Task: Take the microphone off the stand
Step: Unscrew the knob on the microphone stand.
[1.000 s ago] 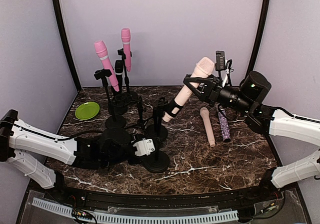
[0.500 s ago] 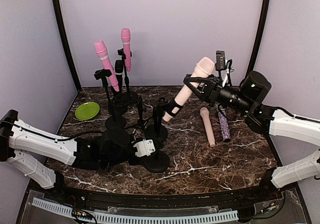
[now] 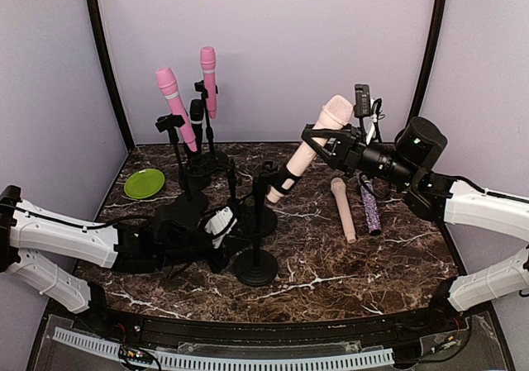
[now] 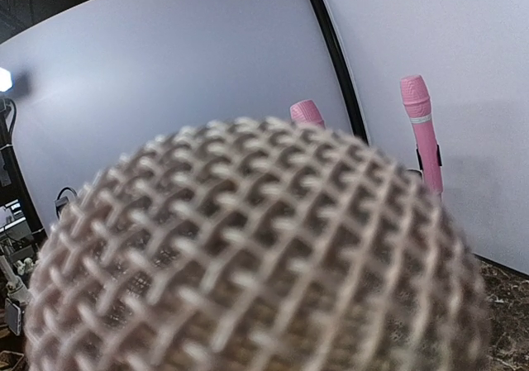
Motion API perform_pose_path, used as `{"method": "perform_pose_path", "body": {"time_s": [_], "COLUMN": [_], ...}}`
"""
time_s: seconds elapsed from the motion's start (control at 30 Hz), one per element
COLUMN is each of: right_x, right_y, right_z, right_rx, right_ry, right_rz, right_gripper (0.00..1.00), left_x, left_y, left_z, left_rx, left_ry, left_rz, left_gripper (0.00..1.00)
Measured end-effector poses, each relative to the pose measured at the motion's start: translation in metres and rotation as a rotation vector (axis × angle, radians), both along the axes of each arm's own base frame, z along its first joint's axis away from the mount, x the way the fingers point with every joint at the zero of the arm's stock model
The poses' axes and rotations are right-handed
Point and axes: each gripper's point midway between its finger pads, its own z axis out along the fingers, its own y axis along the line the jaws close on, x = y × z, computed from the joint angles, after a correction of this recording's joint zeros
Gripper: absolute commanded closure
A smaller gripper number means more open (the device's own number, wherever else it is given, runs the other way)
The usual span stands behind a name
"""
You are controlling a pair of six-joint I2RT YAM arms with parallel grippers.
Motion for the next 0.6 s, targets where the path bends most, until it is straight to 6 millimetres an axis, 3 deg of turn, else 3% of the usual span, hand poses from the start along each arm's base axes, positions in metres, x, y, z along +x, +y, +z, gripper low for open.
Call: {"method": "perform_pose_path", "body": {"time_s": [0.43, 0.5, 0.6], "right_x": [-0.003, -0.004, -0.007], "right_y": [0.005, 0.007, 0.009], "right_z": [-0.002, -0.001, -0.001], "right_rx": [-0.004, -0.006, -0.008], "right_ry": [0.006, 0.005, 0.004], "right_rz": [0.028, 0.038, 0.050], "right_gripper": [0.75, 0.75, 0.75], "left_x": [-0.018, -0.020, -0.023], "left_y": [0.008, 0.009, 0.011], "left_z": [0.000, 0.000, -0.001], "left_rx": [-0.366, -0.403, -0.449], "left_ry": [0.592, 0.654, 0.738], "left_rz": [0.009, 0.008, 0.005], "left_gripper": [0.99, 0.96, 0.85]}}
